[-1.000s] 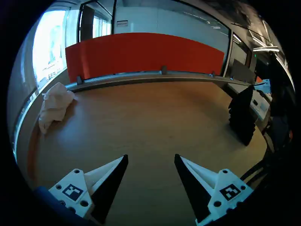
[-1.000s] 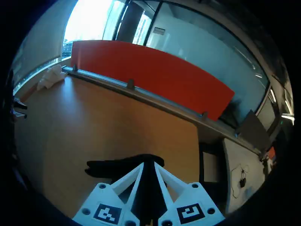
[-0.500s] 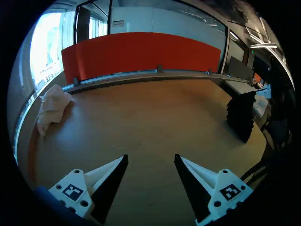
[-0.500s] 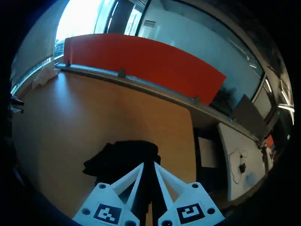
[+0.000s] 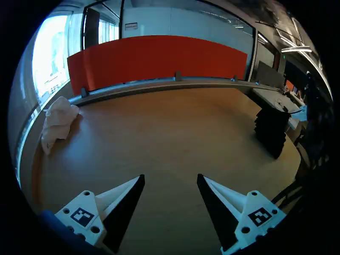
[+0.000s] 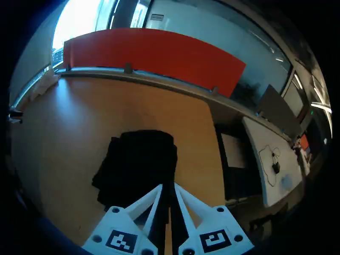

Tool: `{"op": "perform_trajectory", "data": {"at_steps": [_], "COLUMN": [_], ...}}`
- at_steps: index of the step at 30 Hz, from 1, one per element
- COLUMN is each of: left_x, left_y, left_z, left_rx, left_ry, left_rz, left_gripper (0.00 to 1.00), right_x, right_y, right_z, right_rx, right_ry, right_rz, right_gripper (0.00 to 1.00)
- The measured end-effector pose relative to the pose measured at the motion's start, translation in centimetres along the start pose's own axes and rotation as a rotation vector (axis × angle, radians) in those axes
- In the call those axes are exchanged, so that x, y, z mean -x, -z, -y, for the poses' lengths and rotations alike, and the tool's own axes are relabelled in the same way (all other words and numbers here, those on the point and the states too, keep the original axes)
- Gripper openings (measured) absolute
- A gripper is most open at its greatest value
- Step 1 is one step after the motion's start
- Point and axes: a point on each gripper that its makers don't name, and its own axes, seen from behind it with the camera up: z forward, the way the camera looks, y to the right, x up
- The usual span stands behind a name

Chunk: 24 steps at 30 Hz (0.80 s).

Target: Fold towel

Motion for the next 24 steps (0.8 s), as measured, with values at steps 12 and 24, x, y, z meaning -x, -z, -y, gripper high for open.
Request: {"op": "perform_trajectory", "data": {"at_steps": [12,24], "left_x": [-0.1,0.2], "left_y": [0.0,0.1], "left_z": [-0.4,-0.3], "left_rx": [0.002,-0.002], "left_ry": [-0.015,-0.019], "left_rz": [0.001,0.007], "left_gripper": [0.91,0.91], "right_x": [4.9,8.0], "right_y": [-0.6,-1.9], "right_z": [0.2,0.9], "right_rx": [0.003,0.006], "right_ry": [-0.066,-0.103], "right_rz": [0.065,0.120], "right_gripper": [0.04,0.04]}}
